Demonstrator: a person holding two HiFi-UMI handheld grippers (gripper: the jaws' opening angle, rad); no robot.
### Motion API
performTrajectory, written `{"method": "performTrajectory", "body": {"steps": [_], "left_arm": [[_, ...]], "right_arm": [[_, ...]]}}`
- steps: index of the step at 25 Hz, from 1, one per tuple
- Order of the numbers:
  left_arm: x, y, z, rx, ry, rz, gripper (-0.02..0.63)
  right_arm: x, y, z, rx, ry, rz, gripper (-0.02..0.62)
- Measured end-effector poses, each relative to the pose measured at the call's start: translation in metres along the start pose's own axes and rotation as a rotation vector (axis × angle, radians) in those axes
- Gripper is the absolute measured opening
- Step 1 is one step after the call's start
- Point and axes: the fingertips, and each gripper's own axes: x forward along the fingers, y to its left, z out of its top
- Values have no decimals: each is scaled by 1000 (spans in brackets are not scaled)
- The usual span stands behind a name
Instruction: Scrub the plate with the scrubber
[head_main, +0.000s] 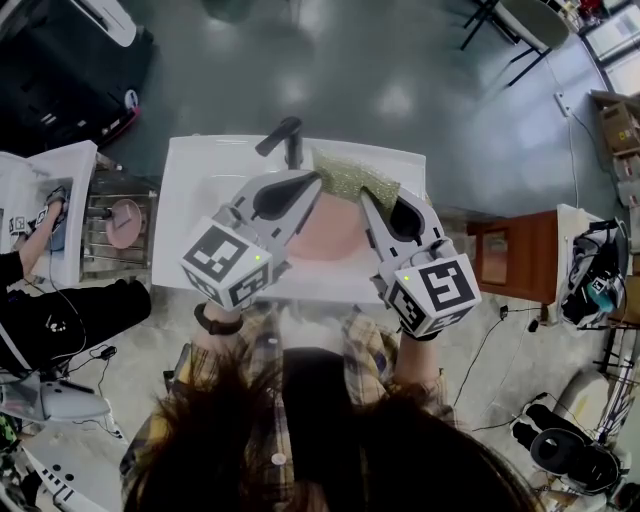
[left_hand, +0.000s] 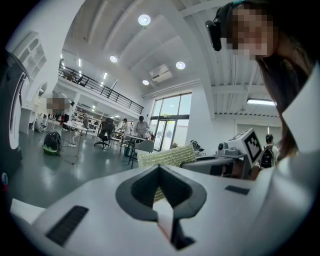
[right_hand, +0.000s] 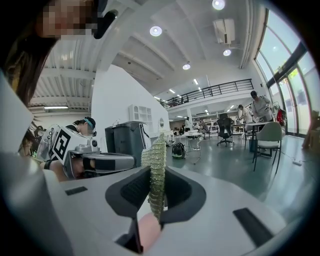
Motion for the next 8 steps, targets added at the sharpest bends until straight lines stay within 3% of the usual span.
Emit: {"method": "performTrajectory", "body": {"steps": [8], "left_arm": [[0, 4, 0, -4, 4, 7, 14]], "right_arm": [[4, -1, 0, 1, 9, 9, 74]]}}
